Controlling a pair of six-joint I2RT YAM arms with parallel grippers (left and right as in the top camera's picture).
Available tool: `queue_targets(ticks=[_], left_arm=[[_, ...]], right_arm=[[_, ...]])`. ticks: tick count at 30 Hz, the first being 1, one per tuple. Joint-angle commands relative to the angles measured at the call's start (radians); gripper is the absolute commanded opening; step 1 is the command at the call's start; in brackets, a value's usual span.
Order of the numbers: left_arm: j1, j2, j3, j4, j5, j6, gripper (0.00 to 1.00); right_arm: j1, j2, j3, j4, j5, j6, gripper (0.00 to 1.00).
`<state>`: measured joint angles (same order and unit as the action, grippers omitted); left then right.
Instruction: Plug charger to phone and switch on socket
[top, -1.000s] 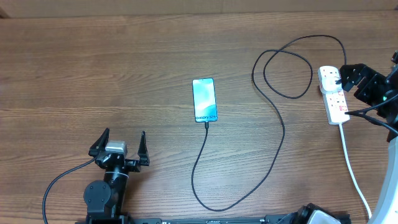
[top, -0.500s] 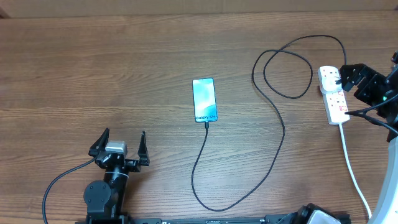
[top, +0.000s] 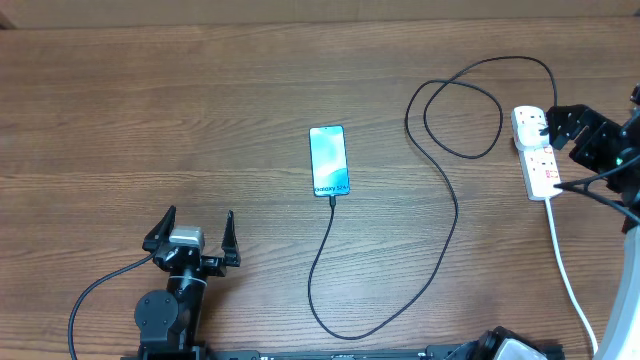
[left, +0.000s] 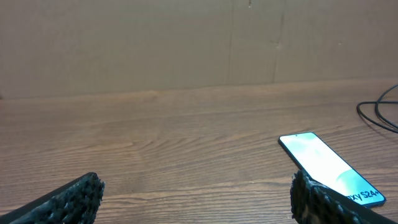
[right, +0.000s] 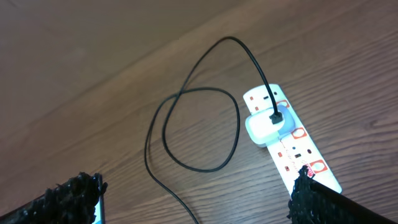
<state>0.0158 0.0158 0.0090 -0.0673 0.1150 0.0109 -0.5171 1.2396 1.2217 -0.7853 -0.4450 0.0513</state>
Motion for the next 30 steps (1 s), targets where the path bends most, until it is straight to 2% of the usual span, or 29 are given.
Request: queue_targets(ticks=[1, 8, 15, 26, 30], left_arm=[[0.010, -0.011, -0.004, -0.003, -0.014, 0.020, 1.00], [0.010, -0.011, -0.004, -0.003, -0.014, 0.020, 0.99], [0.010, -0.011, -0.004, -0.003, -0.014, 0.020, 1.00], [0.010, -0.011, -0.004, -0.003, -0.014, 0.020, 1.00], [0.010, -0.011, -0.004, -0.003, -0.014, 0.020, 1.00]], right_arm=[[0.001, -0.076, -0.011, 0.003, -0.003, -0.007, 1.00], [0.031, -0.185, -0.085, 0.093, -0.004, -0.006, 1.00], [0.178, -0.354, -0.353, 0.475, -0.003, -0.006, 1.00], [0.262, -0.561, -0.697, 0.853, 0.007, -0.007, 1.00], [0.288, -0.616, -0.793, 0.942, 0.050, -0.007, 1.00]])
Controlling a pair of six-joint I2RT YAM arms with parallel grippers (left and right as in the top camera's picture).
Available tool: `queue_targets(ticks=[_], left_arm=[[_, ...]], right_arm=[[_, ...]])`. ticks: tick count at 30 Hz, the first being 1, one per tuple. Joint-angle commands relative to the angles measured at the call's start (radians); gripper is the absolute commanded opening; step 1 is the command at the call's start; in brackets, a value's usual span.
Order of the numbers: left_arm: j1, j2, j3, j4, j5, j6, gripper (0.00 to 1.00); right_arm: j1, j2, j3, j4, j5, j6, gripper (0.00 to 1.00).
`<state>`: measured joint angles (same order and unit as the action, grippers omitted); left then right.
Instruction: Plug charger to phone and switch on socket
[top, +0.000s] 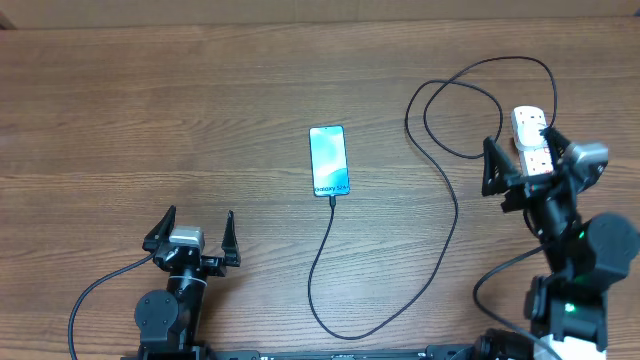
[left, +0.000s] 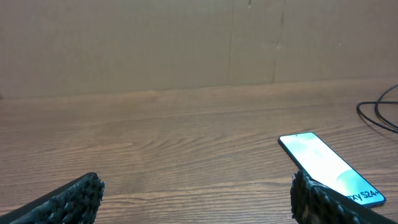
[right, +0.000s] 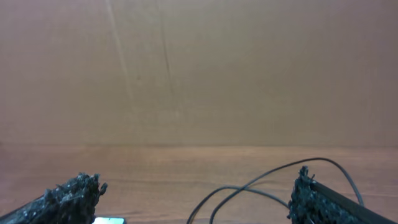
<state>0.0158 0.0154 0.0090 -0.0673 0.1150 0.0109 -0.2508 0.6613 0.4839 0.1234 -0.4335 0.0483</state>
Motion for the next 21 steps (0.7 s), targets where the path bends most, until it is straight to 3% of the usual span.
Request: queue_targets(ticks=[1, 21], left_arm=[[0.010, -0.011, -0.004, -0.003, -0.014, 0.020, 1.00], [0.010, -0.011, -0.004, -0.003, -0.014, 0.020, 0.99]], right_arm=[[0.032, -0.055, -0.080, 0.050, 0.057, -0.004, 1.00], [0.123, -0.283, -0.298, 0.060, 0.159, -0.005, 1.00]])
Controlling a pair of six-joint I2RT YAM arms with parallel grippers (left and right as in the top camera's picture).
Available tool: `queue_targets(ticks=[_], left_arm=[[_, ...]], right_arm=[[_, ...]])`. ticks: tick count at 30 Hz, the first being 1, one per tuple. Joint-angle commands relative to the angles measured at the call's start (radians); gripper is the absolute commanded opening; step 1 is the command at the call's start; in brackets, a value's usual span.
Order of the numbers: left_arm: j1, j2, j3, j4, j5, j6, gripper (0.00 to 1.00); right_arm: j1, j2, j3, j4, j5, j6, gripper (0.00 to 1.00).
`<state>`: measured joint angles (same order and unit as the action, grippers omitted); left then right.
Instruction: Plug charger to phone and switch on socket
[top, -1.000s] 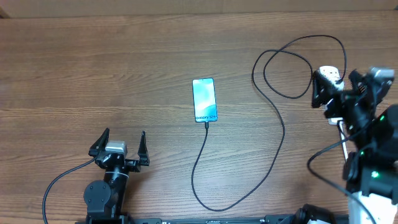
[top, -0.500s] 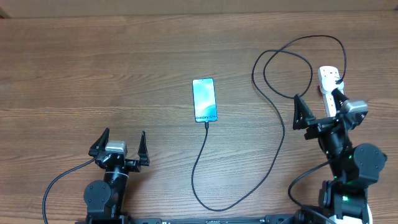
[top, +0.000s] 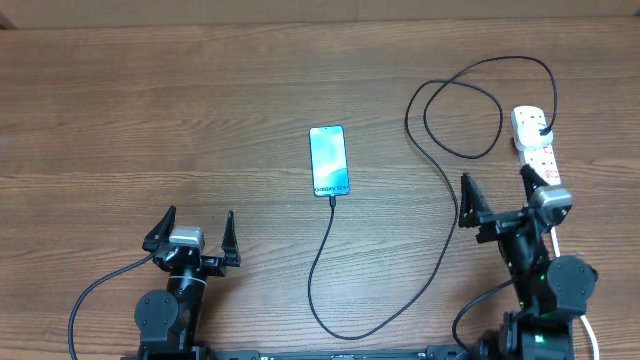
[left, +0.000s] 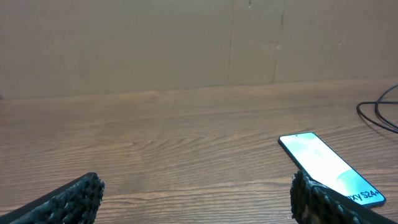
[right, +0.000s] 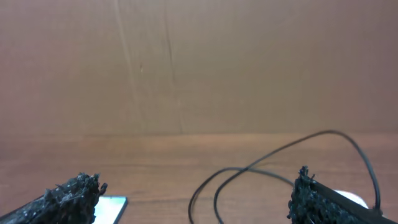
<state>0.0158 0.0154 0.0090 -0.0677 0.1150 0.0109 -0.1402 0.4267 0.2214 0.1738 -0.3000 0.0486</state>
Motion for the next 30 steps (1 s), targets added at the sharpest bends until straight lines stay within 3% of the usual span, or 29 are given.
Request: queue_targets(ticks=[1, 21, 30], left_arm=[[0.010, -0.011, -0.004, -0.003, -0.014, 0.020, 1.00], [0.010, -0.011, -0.004, -0.003, -0.014, 0.020, 1.00], [0.010, -0.011, -0.004, -0.003, -0.014, 0.019, 0.99]], right_arm=[[0.017, -0.084, -0.060, 0.016, 0.036, -0.005, 1.00], [0.041, -0.253, -0.208, 0.027, 0.038, -0.004, 1.00], [0.041, -0.425, -0.214, -0.214, 0.042, -0.005, 1.00]])
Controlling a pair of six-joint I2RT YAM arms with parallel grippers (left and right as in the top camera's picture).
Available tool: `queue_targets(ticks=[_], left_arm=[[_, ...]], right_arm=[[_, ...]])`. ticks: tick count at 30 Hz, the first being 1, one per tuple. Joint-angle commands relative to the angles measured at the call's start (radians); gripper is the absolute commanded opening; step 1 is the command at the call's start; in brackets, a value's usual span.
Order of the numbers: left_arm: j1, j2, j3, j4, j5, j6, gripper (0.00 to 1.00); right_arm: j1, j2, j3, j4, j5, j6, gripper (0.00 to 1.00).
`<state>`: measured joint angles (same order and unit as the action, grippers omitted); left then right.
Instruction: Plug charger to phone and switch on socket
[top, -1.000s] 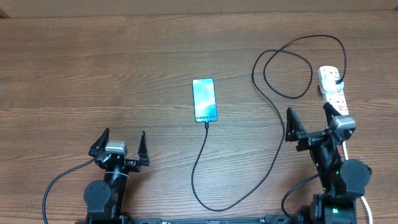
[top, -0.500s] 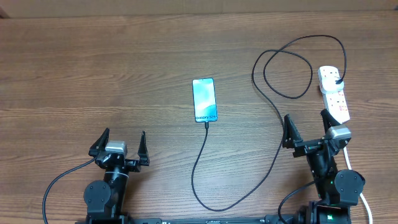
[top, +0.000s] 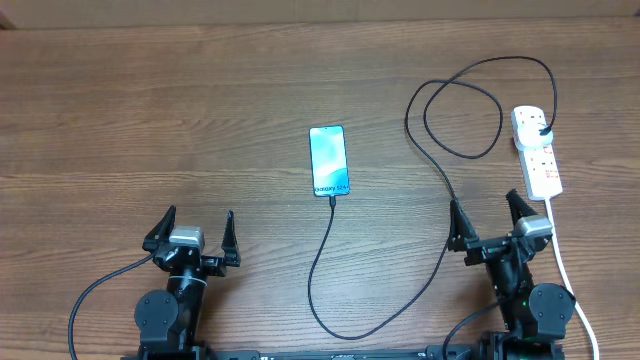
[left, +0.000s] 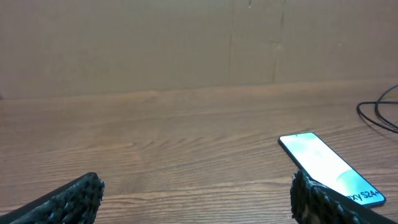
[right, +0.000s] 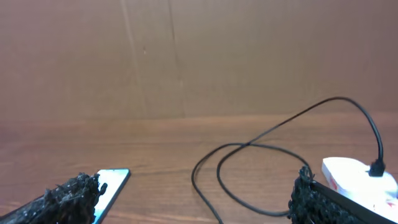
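A phone (top: 329, 161) with a lit screen lies mid-table, a black cable (top: 440, 170) plugged into its near end and looping right to a white charger in the white power strip (top: 536, 152). The phone (left: 329, 168) shows at the right in the left wrist view; in the right wrist view the phone (right: 112, 184) is at the left and the power strip (right: 359, 174) at the right. My left gripper (top: 191, 229) stands open near the front left. My right gripper (top: 493, 222) stands open near the front right, below the strip.
A white lead (top: 572, 285) runs from the power strip toward the front right corner. A brown wall (left: 186, 43) stands behind the wooden table (top: 150, 110).
My right gripper has drawn back toward the front edge and sits farther from the power strip. The left arm, phone and cable have not moved.
My right gripper was first over the power strip at the far right, looking down on the charger. Then it stood just below the strip, then lower beside it, and now rests open near the front. The phone stayed lit and plugged throughout.
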<state>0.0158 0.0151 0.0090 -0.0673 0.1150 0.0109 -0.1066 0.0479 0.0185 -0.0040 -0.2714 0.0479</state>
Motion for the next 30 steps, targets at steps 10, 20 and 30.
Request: queue_targets(ticks=[10, 20, 30], left_arm=[[0.010, -0.011, -0.004, -0.003, -0.014, 0.020, 1.00], [0.010, -0.011, -0.004, -0.003, -0.014, 0.020, 1.00], [0.010, -0.011, -0.004, -0.003, -0.014, 0.019, 1.00]], right_arm=[[0.011, -0.045, -0.011, -0.060, 0.013, -0.004, 1.00], [0.011, -0.045, -0.011, -0.062, 0.027, -0.003, 1.00], [0.011, -0.045, -0.011, -0.058, 0.027, -0.003, 1.00]])
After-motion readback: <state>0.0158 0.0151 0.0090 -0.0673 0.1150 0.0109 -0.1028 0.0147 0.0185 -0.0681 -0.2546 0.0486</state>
